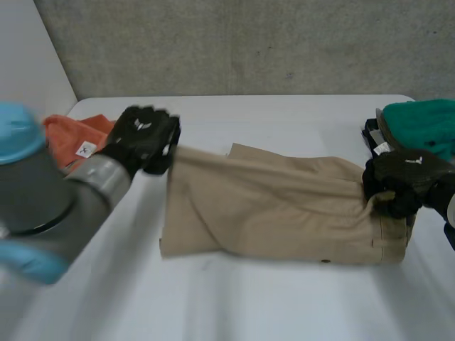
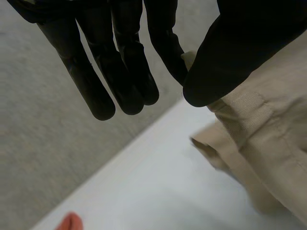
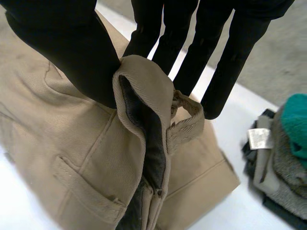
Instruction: Fold the laundry.
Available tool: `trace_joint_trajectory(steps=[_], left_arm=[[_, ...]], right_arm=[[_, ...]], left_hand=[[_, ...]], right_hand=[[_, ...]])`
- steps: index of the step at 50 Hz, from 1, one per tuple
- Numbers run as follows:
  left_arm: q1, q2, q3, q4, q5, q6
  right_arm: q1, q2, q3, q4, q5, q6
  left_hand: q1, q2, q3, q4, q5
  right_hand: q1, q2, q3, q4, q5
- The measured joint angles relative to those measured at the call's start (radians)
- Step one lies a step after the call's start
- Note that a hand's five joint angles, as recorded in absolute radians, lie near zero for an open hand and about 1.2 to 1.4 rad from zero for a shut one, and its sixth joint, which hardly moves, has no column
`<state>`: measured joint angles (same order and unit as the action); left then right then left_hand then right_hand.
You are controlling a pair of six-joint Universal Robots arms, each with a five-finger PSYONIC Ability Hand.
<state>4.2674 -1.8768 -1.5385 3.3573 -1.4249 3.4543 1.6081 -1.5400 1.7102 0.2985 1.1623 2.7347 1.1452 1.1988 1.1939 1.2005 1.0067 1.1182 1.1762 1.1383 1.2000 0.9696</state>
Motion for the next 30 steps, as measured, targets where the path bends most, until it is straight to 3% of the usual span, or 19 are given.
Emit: trace_joint_trajectory(steps=[3,7,14,19,20,23,30], left_arm=[[-0.038,-0.132,0.131,0.041,-0.082,-0.019],[-0.049,-0.223,0.218,0.031,-0.13,-0.024],[-0.046,-0.261,0.231,0.004,-0.14,-0.023],[-0.044,-0.269,0.217,-0.003,-0.136,-0.022],[-0.045,-0.274,0.214,-0.004,-0.135,-0.021],[-0.052,-0.288,0.201,-0.008,-0.133,-0.019],[-0.064,-0.259,0.139,-0.002,-0.116,-0.018]], right_arm=[[0.002,0.031,0.013,-0.067,0.006,0.02],[0.008,0.086,0.02,-0.123,0.015,0.015],[0.053,0.192,-0.027,-0.184,0.071,-0.009],[0.121,0.283,-0.1,-0.133,0.166,-0.065],[0.131,0.296,-0.108,-0.121,0.181,-0.075],[0.177,0.344,-0.14,-0.07,0.265,-0.114],[0.213,0.302,-0.137,-0.079,0.361,-0.142]], left_hand=[[0.0,0.0,0.0,0.0,0.0],[0.0,0.0,0.0,0.0,0.0],[0.003,0.0,0.0,0.0,0.006],[-0.004,-0.002,-0.003,-0.002,0.003],[-0.116,-0.103,-0.104,-0.104,-0.097],[-0.701,-0.684,-0.676,-0.69,-0.672],[-0.711,-0.746,-0.736,-0.76,-0.746]], right_hand=[[0.0,0.0,0.0,0.0,0.0],[0.0,0.0,0.0,0.001,0.0],[0.0,0.0,0.0,0.002,0.0],[-0.02,-0.036,-0.027,-0.042,-0.028],[-0.089,-0.112,-0.09,-0.124,-0.094],[-0.308,-0.363,-0.328,-0.376,-0.331],[-0.457,-0.502,-0.493,-0.55,-0.515]])
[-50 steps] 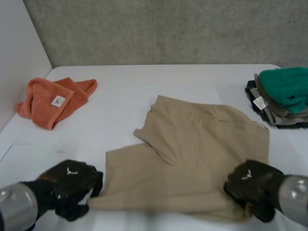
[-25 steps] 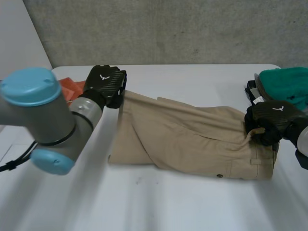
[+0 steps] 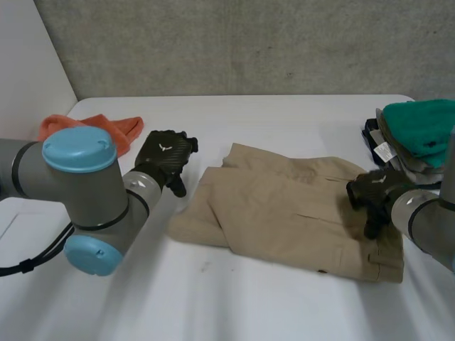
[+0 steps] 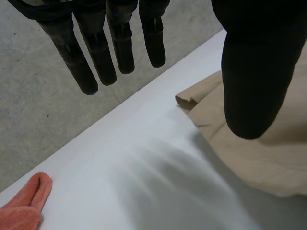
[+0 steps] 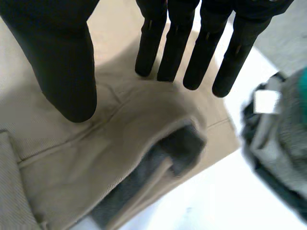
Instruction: Fold the laundry.
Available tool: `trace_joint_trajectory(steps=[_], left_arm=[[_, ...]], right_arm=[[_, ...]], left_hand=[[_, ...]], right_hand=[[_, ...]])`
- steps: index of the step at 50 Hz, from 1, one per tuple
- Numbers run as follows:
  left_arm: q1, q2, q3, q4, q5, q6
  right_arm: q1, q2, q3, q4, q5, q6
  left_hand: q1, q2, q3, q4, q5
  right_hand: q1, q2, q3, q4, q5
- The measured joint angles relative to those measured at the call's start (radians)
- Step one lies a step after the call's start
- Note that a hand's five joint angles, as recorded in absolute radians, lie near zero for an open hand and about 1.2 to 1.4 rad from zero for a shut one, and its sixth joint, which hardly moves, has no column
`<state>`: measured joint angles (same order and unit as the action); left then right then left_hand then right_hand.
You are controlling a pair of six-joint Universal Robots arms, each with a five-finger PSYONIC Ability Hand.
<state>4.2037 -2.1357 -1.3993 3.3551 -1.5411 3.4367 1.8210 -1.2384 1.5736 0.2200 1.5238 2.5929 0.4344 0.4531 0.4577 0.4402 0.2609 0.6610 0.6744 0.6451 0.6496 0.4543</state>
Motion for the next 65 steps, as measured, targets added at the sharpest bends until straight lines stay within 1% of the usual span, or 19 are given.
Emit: trace_joint_trajectory(steps=[6,11,19,22,23,25,26,27,29,31,32,33,39,43,45,47,51,58,65], left_arm=[[-0.001,0.021,-0.022,0.015,0.084,0.004],[-0.003,-0.037,0.012,0.022,0.178,0.008],[-0.018,-0.2,0.132,0.022,0.23,0.017],[-0.025,-0.247,0.173,0.021,0.23,0.029],[-0.029,-0.273,0.196,0.021,0.23,0.041],[-0.033,-0.293,0.215,0.021,0.228,0.056],[-0.036,-0.306,0.227,0.022,0.227,0.07],[-0.039,-0.315,0.236,0.022,0.226,0.082],[-0.043,-0.325,0.249,0.025,0.224,0.1],[-0.046,-0.331,0.263,0.033,0.221,0.116],[-0.046,-0.331,0.265,0.035,0.22,0.118],[-0.048,-0.332,0.273,0.043,0.219,0.124],[-0.045,-0.317,0.333,0.157,0.197,0.129],[-0.028,-0.249,0.428,0.357,0.119,0.106],[-0.02,-0.221,0.453,0.414,0.096,0.094],[0.004,-0.154,0.498,0.521,0.052,0.054],[0.044,-0.055,0.534,0.611,0.017,-0.023],[0.076,0.042,0.478,0.588,0.014,-0.089],[0.07,0.07,0.257,0.469,0.03,-0.087]], right_arm=[[0.004,-0.12,0.033,-0.01,0.009,-0.003],[0.018,-0.212,0.098,-0.008,0.006,-0.006],[0.032,-0.211,0.228,-0.093,0.005,-0.01],[0.033,-0.172,0.254,-0.151,0.007,-0.01],[0.033,-0.135,0.266,-0.198,0.009,-0.012],[0.033,-0.11,0.27,-0.227,0.01,-0.014],[0.032,-0.077,0.27,-0.256,0.011,-0.018],[0.032,-0.05,0.264,-0.275,0.012,-0.023],[0.032,-0.007,0.248,-0.293,0.013,-0.032],[0.031,0.048,0.211,-0.307,0.017,-0.047],[0.031,0.059,0.2,-0.309,0.019,-0.051],[0.032,0.085,0.173,-0.312,0.025,-0.06],[0.035,0.143,-0.016,-0.371,0.078,-0.082],[0.053,0.127,-0.204,-0.559,0.11,-0.051],[0.06,0.114,-0.251,-0.631,0.114,-0.035],[0.071,0.088,-0.324,-0.774,0.118,0.0],[0.085,0.056,-0.407,-0.98,0.118,0.041],[0.123,0.069,-0.471,-1.086,0.104,0.057],[0.159,0.159,-0.46,-0.909,0.062,0.052]], left_hand=[[0.0,0.0,0.0,0.0,0.0],[0.002,0.0,0.0,0.0,0.001],[0.012,0.008,0.006,0.018,0.028],[0.047,0.037,0.03,0.048,0.057],[0.213,0.179,0.173,0.195,0.197],[0.213,0.179,0.173,0.195,0.197],[0.457,0.421,0.414,0.434,0.428],[0.555,0.513,0.505,0.526,0.519],[0.71,0.696,0.68,0.703,0.688],[0.72,0.736,0.722,0.748,0.721],[0.72,0.741,0.729,0.756,0.721],[0.72,0.741,0.729,0.756,0.721],[0.72,0.744,0.731,0.76,0.721],[0.72,0.745,0.732,0.76,0.721],[0.72,0.745,0.732,0.76,0.721],[0.72,0.745,0.732,0.76,0.721],[0.72,0.745,0.732,0.76,0.721],[0.72,0.745,0.732,0.76,0.721],[0.72,0.745,0.732,0.76,0.736]], right_hand=[[-0.09,-0.109,-0.08,-0.084,-0.09],[-0.136,-0.155,-0.127,-0.135,-0.14],[-0.185,-0.2,-0.164,-0.188,-0.193],[-0.185,-0.2,-0.164,-0.188,-0.193],[-0.185,-0.2,-0.164,-0.188,-0.193],[-0.185,-0.2,-0.164,-0.188,-0.193],[-0.185,-0.2,-0.164,-0.187,-0.193],[-0.179,-0.195,-0.161,-0.178,-0.172],[-0.018,-0.031,-0.019,-0.026,-0.013],[0.283,0.339,0.337,0.329,0.329],[0.283,0.339,0.337,0.329,0.329],[0.371,0.473,0.478,0.486,0.486],[0.435,0.494,0.512,0.546,0.522],[0.462,0.494,0.519,0.548,0.521],[0.463,0.494,0.529,0.548,0.522],[0.463,0.494,0.541,0.549,0.522],[0.463,0.494,0.543,0.549,0.522],[0.463,0.497,0.543,0.549,0.54],[0.471,0.503,0.544,0.55,0.55]])
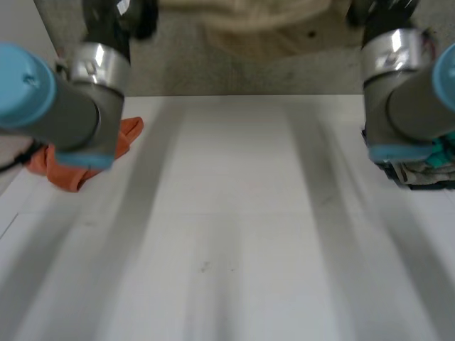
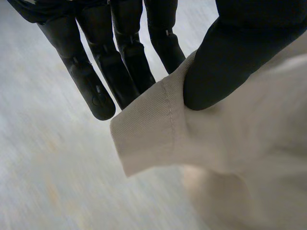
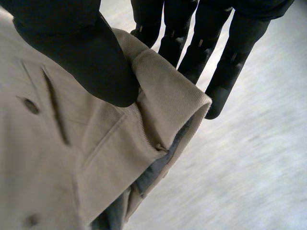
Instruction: Fold the laundry.
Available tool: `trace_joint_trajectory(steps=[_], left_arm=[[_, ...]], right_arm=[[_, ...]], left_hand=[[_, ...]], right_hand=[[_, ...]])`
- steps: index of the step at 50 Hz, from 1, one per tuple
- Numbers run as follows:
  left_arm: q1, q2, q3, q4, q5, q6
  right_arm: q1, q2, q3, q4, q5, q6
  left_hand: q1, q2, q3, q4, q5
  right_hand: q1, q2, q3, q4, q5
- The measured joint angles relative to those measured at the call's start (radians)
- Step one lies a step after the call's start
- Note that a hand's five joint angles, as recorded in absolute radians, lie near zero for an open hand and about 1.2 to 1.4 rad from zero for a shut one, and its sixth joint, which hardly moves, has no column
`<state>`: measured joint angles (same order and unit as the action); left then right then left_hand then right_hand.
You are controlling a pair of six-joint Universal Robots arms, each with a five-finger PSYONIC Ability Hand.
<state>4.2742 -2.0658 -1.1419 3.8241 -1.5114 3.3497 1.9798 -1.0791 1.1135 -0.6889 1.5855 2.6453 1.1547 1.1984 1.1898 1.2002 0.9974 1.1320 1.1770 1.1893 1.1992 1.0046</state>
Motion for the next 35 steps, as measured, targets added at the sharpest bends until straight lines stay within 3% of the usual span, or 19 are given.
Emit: trace_joint_trajectory(steps=[11,19,28,35], left_arm=[[-0.005,-0.025,-0.366,-0.2,0.006,0.081],[-0.004,-0.023,-0.51,-0.327,0.003,0.214],[-0.031,0.24,-0.683,-0.623,0.001,0.316],[-0.078,0.408,-0.783,-0.971,0.006,0.423]], right_arm=[[0.018,0.213,0.059,0.465,-0.064,-0.072],[0.009,0.231,0.11,0.694,-0.061,-0.11],[0.003,0.049,0.281,0.997,-0.064,-0.136],[0.0,-0.153,0.506,1.193,-0.07,-0.304]], left_hand=[[0.0,0.001,0.005,0.0,0.0],[0.0,0.001,0.005,0.0,0.0],[0.0,0.001,0.006,0.0,0.0],[0.0,0.001,0.006,0.0,0.0]], right_hand=[[0.0,0.0,0.0,0.0,0.0],[0.0,0.001,0.0,0.0,0.0],[0.0,0.001,0.0,0.0,0.0],[0.0,0.001,0.0,0.0,0.0]])
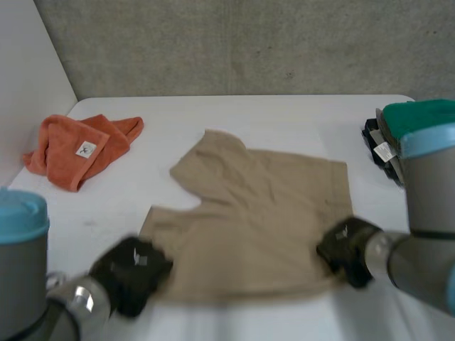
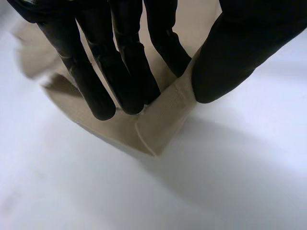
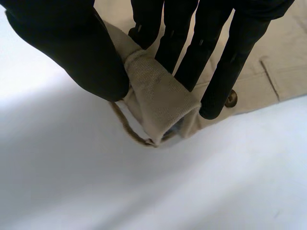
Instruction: Fold the laundry.
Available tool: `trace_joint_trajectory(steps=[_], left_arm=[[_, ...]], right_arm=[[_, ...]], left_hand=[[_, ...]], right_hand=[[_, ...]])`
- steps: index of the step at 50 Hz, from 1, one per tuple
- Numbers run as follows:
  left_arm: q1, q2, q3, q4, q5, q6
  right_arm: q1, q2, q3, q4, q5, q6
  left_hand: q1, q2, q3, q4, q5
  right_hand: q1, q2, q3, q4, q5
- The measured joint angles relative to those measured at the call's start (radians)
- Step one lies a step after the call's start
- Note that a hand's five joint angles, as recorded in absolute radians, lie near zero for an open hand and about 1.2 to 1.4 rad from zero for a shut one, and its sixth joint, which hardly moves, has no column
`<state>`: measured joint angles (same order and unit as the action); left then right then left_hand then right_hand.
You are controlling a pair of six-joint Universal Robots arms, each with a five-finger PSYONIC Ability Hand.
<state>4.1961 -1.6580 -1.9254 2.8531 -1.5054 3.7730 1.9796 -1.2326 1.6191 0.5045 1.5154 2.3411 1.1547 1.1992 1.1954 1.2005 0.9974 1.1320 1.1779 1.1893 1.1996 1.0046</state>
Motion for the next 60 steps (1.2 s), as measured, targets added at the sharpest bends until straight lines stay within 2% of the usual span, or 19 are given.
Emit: trace_joint_trajectory(steps=[3,6,11,14,19,20,21,28,34,36,38,39,41,43,47,52,56,60], left_arm=[[-0.024,0.03,-0.029,-0.142,0.007,0.057],[-0.047,0.034,-0.03,-0.207,0.016,0.09],[-0.061,-0.006,0.037,-0.171,0.025,0.109],[-0.061,-0.062,0.114,-0.078,0.024,0.108],[-0.059,-0.19,0.303,0.192,0.02,0.09],[-0.059,-0.19,0.303,0.192,0.02,0.09],[-0.057,-0.249,0.378,0.311,0.018,0.077],[-0.047,-0.483,0.643,0.658,0.016,0.026],[-0.038,-0.701,0.858,0.77,0.024,0.008],[-0.037,-0.77,0.928,0.781,0.023,0.004],[-0.04,-0.834,0.99,0.786,0.022,-0.008],[-0.042,-0.855,1.01,0.788,0.022,-0.017],[-0.047,-0.883,1.031,0.792,0.021,-0.04],[-0.054,-0.894,1.033,0.8,0.019,-0.071],[-0.073,-0.851,0.97,0.827,0.014,-0.143],[-0.094,-0.716,0.805,0.862,0.01,-0.203],[-0.105,-0.6,0.661,0.873,0.008,-0.218],[-0.112,-0.496,0.522,0.877,0.009,-0.222]], right_arm=[[-0.001,-0.073,0.091,0.037,-0.005,-0.096],[-0.001,-0.111,0.142,0.037,-0.011,-0.149],[-0.004,-0.135,0.174,0.007,-0.022,-0.161],[-0.018,-0.134,0.15,-0.036,-0.024,-0.115],[-0.051,-0.12,0.067,-0.205,-0.02,0.046],[-0.051,-0.12,0.067,-0.205,-0.02,0.046],[-0.059,-0.104,0.036,-0.283,-0.018,0.105],[-0.058,0.021,-0.081,-0.529,0.027,0.203],[-0.05,0.214,-0.24,-0.669,0.123,0.188],[-0.049,0.284,-0.305,-0.706,0.155,0.177],[-0.049,0.344,-0.363,-0.738,0.183,0.171],[-0.048,0.376,-0.396,-0.758,0.2,0.168],[-0.048,0.406,-0.429,-0.783,0.22,0.168],[-0.047,0.419,-0.445,-0.807,0.235,0.171],[-0.047,0.384,-0.419,-0.841,0.241,0.194],[-0.05,0.237,-0.306,-0.837,0.206,0.252],[-0.057,0.109,-0.19,-0.752,0.139,0.294],[-0.066,0.041,-0.101,-0.62,0.086,0.337]], left_hand=[[0.0,0.0,0.0,0.0,0.0],[0.0,0.0,0.0,0.0,0.0],[0.0,0.0,0.0,0.0,0.0],[0.0,0.0,0.0,0.0,0.005],[0.0,0.0,0.0,0.0,0.008],[0.0,0.0,0.0,0.0,0.008],[0.0,0.0,0.0,0.0,0.008],[0.0,0.0,0.0,0.0,0.008],[0.0,0.001,0.0,0.0,0.008],[-0.017,-0.036,-0.036,-0.028,-0.012],[-0.519,-0.478,-0.471,-0.482,-0.454],[-0.619,-0.565,-0.556,-0.57,-0.541],[-0.925,-0.883,-0.872,-0.892,-0.852],[-0.967,-0.974,-0.964,-0.98,-0.939],[-0.969,-0.989,-0.984,-0.997,-0.953],[-0.991,-0.992,-1.013,-1.007,-0.953],[-0.991,-0.992,-1.013,-1.007,-0.953],[-0.991,-0.992,-1.013,-1.007,-0.953]], right_hand=[[0.0,0.0,0.0,0.0,0.0],[0.0,0.0,0.0,0.0,0.0],[0.0,0.0,0.0,0.0,0.0],[0.014,0.0,0.0,0.0,0.0],[0.02,0.0,0.0,0.0,0.003],[0.02,0.0,0.0,0.0,0.003],[0.02,0.0,0.0,0.0,0.003],[0.021,0.0,0.0,0.0,0.008],[0.021,0.0,0.0,0.0,0.008],[-0.061,-0.095,-0.1,-0.106,-0.091],[-0.417,-0.478,-0.471,-0.475,-0.445],[-0.562,-0.621,-0.611,-0.613,-0.589],[-0.798,-0.849,-0.84,-0.845,-0.84],[-0.909,-0.955,-0.963,-0.967,-0.953],[-0.91,-0.961,-0.975,-0.984,-0.961],[-0.91,-0.961,-0.975,-0.984,-0.961],[-0.91,-0.961,-0.975,-0.984,-0.961],[-0.91,-0.961,-0.975,-0.984,-0.961]])
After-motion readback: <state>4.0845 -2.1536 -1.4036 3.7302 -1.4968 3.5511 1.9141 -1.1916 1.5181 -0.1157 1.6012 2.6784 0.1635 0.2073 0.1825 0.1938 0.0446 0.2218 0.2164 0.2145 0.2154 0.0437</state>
